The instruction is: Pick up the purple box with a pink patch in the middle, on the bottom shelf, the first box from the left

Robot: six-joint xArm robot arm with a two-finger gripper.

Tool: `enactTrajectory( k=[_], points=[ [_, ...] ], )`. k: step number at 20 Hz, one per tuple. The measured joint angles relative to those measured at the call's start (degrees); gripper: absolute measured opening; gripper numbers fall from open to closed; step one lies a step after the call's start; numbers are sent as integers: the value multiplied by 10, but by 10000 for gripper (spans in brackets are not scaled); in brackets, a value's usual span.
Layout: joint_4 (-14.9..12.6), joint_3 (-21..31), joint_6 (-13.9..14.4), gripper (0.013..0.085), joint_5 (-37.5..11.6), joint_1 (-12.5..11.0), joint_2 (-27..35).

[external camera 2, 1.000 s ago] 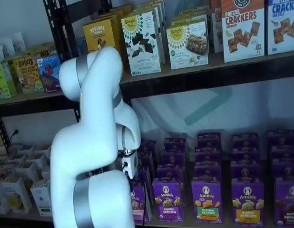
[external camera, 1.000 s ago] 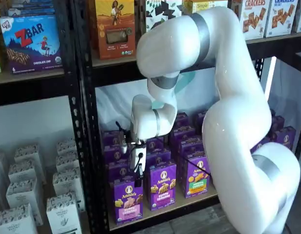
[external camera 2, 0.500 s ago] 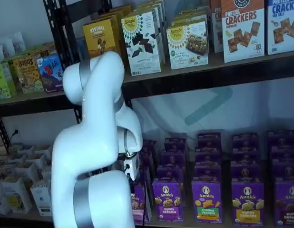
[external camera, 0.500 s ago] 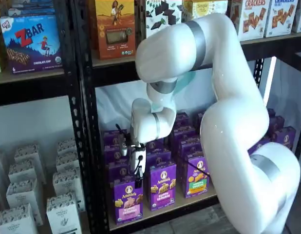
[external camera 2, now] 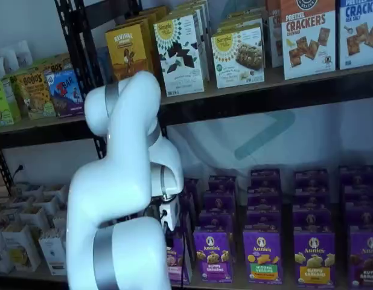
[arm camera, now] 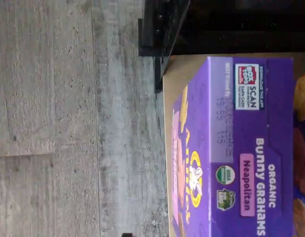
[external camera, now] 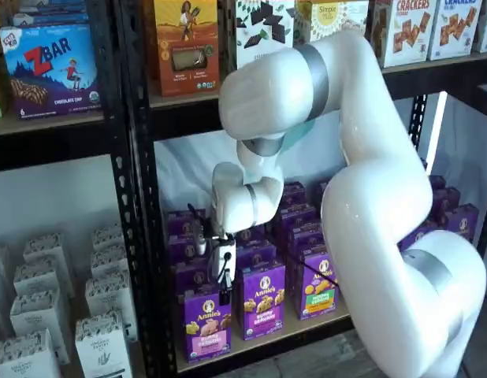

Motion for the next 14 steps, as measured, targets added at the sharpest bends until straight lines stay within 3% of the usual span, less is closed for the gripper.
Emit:
enactTrajectory(
  k=[14],
  points=[
    [-22,-45,20,850,12,-1,42]
  ],
)
